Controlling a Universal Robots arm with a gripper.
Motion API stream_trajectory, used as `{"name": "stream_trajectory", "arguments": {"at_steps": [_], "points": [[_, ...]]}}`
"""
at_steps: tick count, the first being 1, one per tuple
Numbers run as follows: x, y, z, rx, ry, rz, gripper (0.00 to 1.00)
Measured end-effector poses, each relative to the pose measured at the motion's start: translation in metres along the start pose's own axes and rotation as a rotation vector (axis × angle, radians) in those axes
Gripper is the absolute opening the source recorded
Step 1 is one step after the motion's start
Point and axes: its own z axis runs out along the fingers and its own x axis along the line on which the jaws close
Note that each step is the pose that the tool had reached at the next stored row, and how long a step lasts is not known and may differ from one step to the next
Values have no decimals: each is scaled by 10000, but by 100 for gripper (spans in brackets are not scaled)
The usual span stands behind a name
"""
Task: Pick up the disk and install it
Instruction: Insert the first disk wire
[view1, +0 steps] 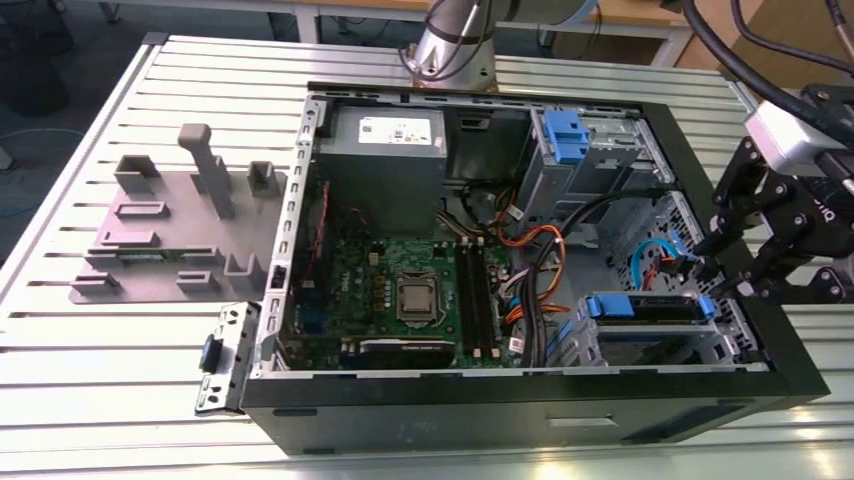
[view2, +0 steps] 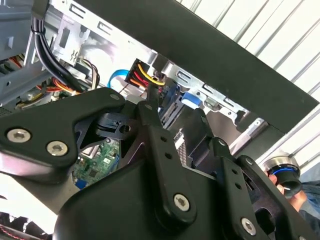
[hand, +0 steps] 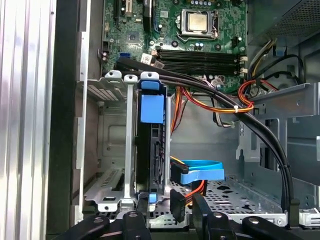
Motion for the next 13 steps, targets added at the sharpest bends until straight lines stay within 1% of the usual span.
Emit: {"name": "stream_trajectory", "arguments": {"at_steps": [5,9,13], "points": [[-10,-12,60,-1,67,-9,47],[-10,-15,91,-2,80,-16,47],[-9,-16,96,-2,85,-17,47]]}}
